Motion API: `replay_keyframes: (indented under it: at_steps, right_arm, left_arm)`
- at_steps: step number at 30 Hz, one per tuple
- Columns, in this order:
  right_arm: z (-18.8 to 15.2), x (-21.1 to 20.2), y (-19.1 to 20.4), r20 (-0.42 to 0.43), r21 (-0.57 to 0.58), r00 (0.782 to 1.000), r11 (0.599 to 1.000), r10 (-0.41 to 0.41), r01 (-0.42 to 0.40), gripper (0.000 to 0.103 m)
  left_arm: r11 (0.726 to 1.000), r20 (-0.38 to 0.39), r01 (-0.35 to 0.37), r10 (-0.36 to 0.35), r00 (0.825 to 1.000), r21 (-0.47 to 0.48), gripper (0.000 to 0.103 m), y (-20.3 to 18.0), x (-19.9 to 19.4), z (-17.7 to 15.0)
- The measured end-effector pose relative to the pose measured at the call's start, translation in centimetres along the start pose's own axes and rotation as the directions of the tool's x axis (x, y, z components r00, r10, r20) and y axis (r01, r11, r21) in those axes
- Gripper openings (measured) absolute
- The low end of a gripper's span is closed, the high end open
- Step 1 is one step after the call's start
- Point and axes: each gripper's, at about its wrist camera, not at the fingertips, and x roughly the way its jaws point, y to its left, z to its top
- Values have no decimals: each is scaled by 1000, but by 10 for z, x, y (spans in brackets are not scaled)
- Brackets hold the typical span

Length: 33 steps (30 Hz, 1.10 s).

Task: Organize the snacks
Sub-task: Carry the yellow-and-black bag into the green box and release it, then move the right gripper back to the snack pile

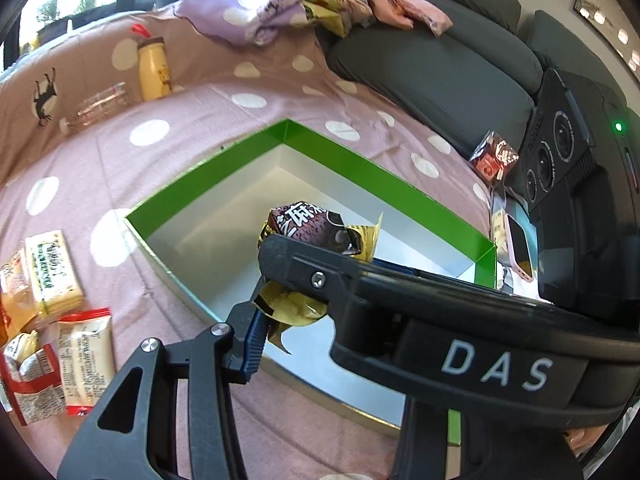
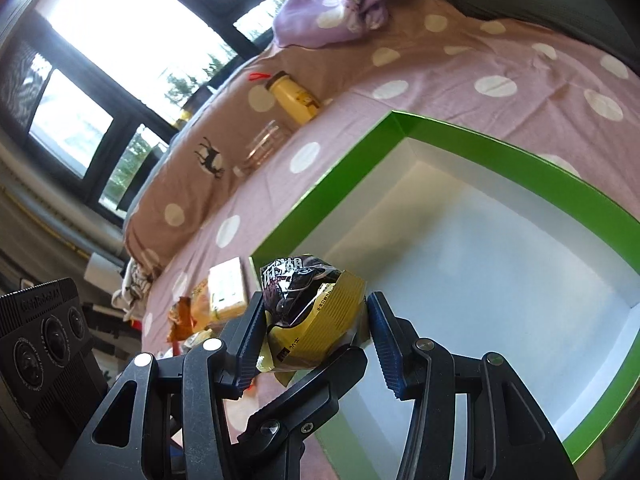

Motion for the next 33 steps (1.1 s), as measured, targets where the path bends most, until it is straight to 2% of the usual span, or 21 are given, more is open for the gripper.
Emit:
replay_keyframes:
  at_steps: [7, 12, 18, 20, 23, 25, 27, 29, 30, 31, 33]
  right_arm:
    - [1, 8, -16, -33, 54, 999, 998, -38, 40, 53]
    - [2, 12, -20, -48, 71, 998, 996, -51, 54, 53]
    - [4, 13, -22, -47, 84, 998, 995, -41, 45, 53]
    - [4, 10, -18, -18, 76, 998, 995, -66, 67, 53]
    - [3, 3, -9, 35, 34, 993, 993, -116, 115, 62]
    - [2, -6, 0, 92, 2, 991, 995, -96, 97, 75]
    - [-1, -14, 11, 138, -28, 988, 997, -70, 75, 84]
    - [-3, -20, 24, 171, -67, 984, 996, -54, 66, 87]
    - [-3, -21, 30, 182, -86, 982, 994, -45, 62, 88]
    - [-6, -23, 39, 192, -113, 981, 992, -30, 52, 89]
    - [-10, -22, 56, 199, -158, 980, 987, 6, 26, 91]
  left_arm:
    - [999, -58, 32, -33, 998, -11, 44, 2, 16, 0]
    - [999, -72, 42, -43, 996, -22, 44, 3, 21, -1]
    - [999, -82, 28, -30, 996, -24, 45, 5, 20, 1]
    - [999, -77, 10, -13, 997, -41, 46, 8, 16, 1]
    - [999, -31, -13, 12, 999, -35, 47, 9, -2, -2]
    - [999, 25, -42, 43, 999, -24, 54, 10, -22, -6]
    - [995, 91, -92, 95, 991, -36, 75, 15, -46, -10]
    - [986, 154, -149, 158, 975, -69, 82, 25, -74, -17]
    - [978, 182, -184, 198, 963, -95, 83, 31, -89, -22]
    - [973, 196, -202, 221, 955, -112, 83, 36, -99, -25]
    - [951, 221, -253, 289, 931, -178, 90, 53, -123, -34]
